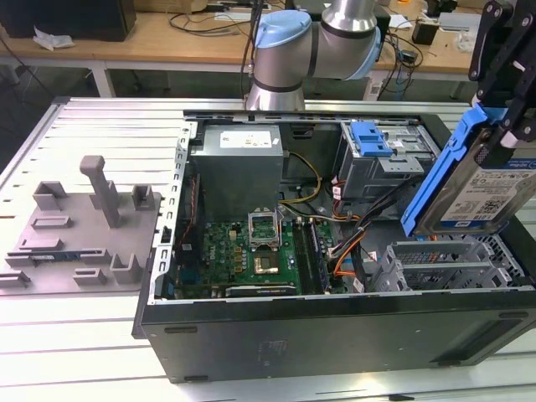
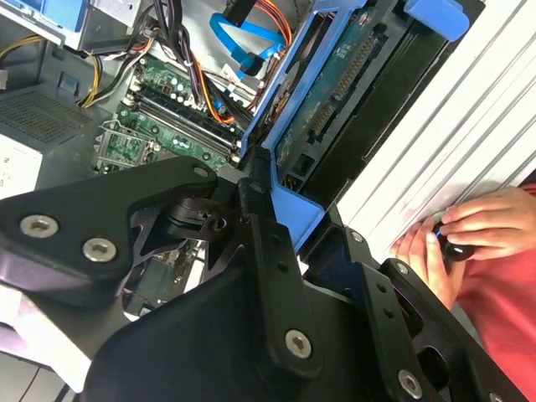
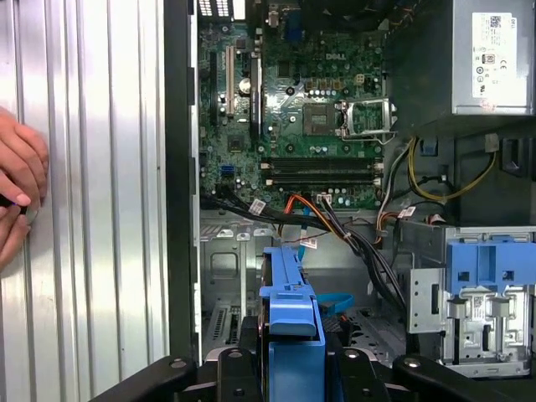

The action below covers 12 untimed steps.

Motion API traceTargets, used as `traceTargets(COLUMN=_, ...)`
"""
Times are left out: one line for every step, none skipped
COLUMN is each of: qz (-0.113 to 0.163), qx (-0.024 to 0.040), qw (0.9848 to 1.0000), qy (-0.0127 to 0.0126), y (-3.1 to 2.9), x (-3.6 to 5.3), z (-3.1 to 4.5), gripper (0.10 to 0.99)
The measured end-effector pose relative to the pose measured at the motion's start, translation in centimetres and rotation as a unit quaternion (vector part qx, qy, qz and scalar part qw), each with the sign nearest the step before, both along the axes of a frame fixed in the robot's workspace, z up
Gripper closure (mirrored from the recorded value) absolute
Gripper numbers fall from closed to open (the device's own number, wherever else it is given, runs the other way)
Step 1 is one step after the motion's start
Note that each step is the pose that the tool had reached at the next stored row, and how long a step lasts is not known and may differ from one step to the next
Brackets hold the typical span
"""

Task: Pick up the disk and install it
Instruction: 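Insert the disk into the insertion slot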

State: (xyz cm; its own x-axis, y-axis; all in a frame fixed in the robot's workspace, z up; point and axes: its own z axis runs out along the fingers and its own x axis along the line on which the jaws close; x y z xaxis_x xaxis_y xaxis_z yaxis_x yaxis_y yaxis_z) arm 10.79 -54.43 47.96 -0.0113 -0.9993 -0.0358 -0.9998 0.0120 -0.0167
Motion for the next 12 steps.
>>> traceTargets(qz=0.001, qx=-0.0002, qw=1.0, qy=-0.0003, y=0.0, x=0.0, z=-0.01, gripper=0.722)
traceTargets(qz=0.001, qx=-0.0006, qw=1.0, qy=-0.0006, y=-0.01, x=-0.04, z=-0.03, gripper=0.722)
traceTargets(qz=0.001, qx=-0.0014, qw=1.0, qy=-0.0008, y=0.0, x=-0.11, z=-0.04, gripper=0.722)
traceTargets(qz=0.001, qx=-0.0014, qw=1.0, qy=-0.001, y=0.0, x=-0.16, z=-0.09, gripper=0.722)
traceTargets(qz=0.001, qx=-0.0015, qw=1.0, qy=-0.0011, y=0.0, x=-0.16, z=-0.15, gripper=0.722)
traceTargets(qz=0.002, qx=-0.0015, qw=1.0, qy=-0.0013, y=0.0, x=-0.16, z=-0.21, gripper=0.722)
traceTargets(qz=0.002, qx=-0.0015, qw=1.0, qy=-0.0015, y=0.0, x=-0.17, z=-0.26, gripper=0.722)
traceTargets(qz=0.003, qx=-0.0015, qw=1.0, qy=-0.0018, y=0.0, x=-0.17, z=-0.3, gripper=0.722)
traceTargets(qz=0.004, qx=-0.0015, qw=1.0, qy=-0.0022, y=-0.01, x=-0.17, z=-0.35, gripper=0.722)
traceTargets(qz=0.004, qx=-0.0015, qw=1.0, qy=-0.0025, y=-0.01, x=-0.17, z=-0.38, gripper=0.722)
traceTargets(qz=0.006, qx=-0.0016, qw=1.0, qy=-0.003, y=-0.03, x=-0.17, z=-0.45, gripper=0.722)
traceTargets(qz=0.006, qx=-0.0015, qw=1.0, qy=-0.0033, y=-0.05, x=-0.17, z=-0.5, gripper=0.722)
